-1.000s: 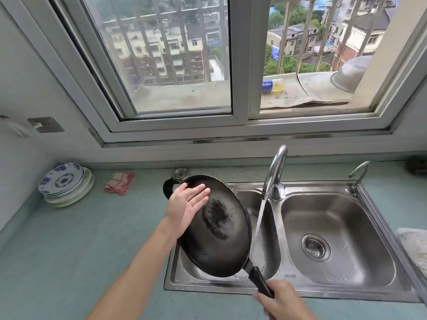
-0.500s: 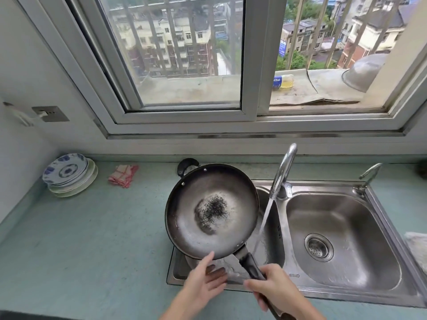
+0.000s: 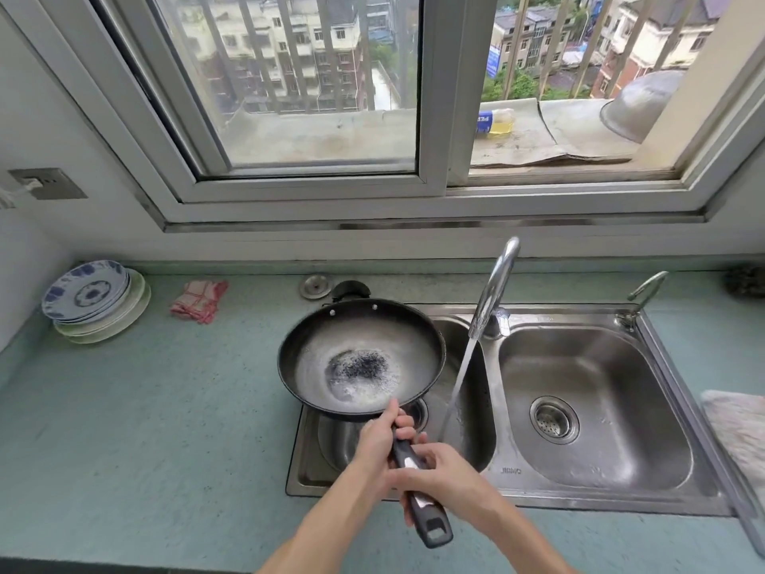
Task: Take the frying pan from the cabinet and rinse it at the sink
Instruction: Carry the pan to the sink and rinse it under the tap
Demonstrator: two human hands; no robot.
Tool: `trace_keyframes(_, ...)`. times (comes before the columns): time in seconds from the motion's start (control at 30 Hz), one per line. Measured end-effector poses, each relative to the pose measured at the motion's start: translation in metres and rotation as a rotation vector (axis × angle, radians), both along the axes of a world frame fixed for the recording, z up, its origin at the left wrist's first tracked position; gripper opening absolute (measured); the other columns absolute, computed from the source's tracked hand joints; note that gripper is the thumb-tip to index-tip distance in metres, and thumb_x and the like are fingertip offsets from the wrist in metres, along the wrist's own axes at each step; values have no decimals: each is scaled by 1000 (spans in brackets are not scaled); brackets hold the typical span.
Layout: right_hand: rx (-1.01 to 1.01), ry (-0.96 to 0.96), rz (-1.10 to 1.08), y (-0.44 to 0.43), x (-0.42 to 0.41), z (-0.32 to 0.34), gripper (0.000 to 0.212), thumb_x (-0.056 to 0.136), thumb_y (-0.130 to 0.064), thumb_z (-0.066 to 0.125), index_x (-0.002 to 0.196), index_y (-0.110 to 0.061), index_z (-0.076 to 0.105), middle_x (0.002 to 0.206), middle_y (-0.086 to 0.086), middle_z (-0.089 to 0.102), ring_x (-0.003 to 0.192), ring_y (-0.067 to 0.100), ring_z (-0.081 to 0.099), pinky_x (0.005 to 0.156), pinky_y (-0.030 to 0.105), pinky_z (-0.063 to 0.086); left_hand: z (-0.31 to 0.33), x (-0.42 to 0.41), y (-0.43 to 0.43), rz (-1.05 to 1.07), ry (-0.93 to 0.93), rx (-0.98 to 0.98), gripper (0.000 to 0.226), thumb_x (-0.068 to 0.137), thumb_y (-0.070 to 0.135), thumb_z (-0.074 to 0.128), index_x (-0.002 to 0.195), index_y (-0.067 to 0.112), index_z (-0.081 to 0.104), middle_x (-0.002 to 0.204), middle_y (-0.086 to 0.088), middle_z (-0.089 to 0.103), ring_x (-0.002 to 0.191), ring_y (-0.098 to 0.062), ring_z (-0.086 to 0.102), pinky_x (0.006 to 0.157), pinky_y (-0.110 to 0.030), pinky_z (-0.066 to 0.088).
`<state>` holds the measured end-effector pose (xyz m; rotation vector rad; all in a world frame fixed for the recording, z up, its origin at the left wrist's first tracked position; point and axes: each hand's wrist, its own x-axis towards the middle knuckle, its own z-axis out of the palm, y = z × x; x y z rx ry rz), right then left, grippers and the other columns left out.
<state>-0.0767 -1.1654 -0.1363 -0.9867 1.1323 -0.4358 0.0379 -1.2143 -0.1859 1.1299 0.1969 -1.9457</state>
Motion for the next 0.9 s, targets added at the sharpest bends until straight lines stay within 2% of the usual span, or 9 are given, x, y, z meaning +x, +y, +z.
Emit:
trace_keyframes(0.1,-52,21,53,1,-12,0,30,82,-47,71,72,-21,63,66,-5,56,62,9,54,62,27,46,6,2,-5,-20,23,-13,29,100,25,52,73,15,45,53,6,37,32,-4,34,32,-18,37)
trace_keyframes(0.2,-12,36,22,-6,-43,0,39,95,-47,56,79,-13,65,64,0,65,58,18,65,51,27,48,5,1,-9,-84,-47,-46,29,100,25,51,74,13,45,53,4,37,33,-3,33,31,-17,35)
trace_keyframes(0.27,-93,234,-109,-22,-71,-6,35,98,-41,54,85,-11,68,72,4,72,66,23,72,56,35,53,1,3,-13,-117,-85,-64,28,99,26,52,76,12,45,54,4,39,34,-3,34,31,-17,35)
trace_keyframes(0.33,-290,537,-233,-48,-100,-22,14,96,-26,58,94,-17,68,88,1,75,84,20,73,77,39,57,-3,5,-17,-143,-111,-75,27,99,26,54,77,12,45,55,3,40,34,-3,35,31,-18,36)
trace_keyframes(0.37,-373,678,-244,-63,-112,-29,12,94,-20,57,102,-20,66,100,-1,73,95,19,70,86,38,55,-4,5,-19,-153,-120,-80,27,98,26,54,78,11,45,56,3,40,34,-3,35,31,-18,36)
trace_keyframes(0.47,-554,890,-173,-107,-134,-43,31,92,-19,49,123,-20,57,121,-1,62,114,23,60,94,38,51,-6,4,-24,-159,-115,-85,26,98,24,54,78,11,45,57,3,40,35,-4,35,31,-18,37)
trace_keyframes(0.6,-598,1008,38,-135,-133,-39,61,81,1,43,141,-13,40,146,6,44,131,31,45,104,46,43,-7,3,-26,-161,-96,-74,26,99,25,53,78,12,44,56,4,39,35,-4,33,31,-17,34)
trace_keyframes(0.77,-537,1109,177,-134,-127,-46,68,81,2,51,147,-2,31,162,14,17,149,30,20,120,39,27,-12,6,-26,-193,-145,-67,27,98,26,53,77,13,44,57,4,37,34,-4,33,30,-18,33)
trace_keyframes(0.9,-520,1123,282,-130,-133,-53,71,81,1,49,148,-7,30,165,8,11,149,23,21,122,42,21,-14,5,-25,-204,-147,-63,27,99,27,53,77,13,44,56,3,38,34,-5,34,31,-18,34)
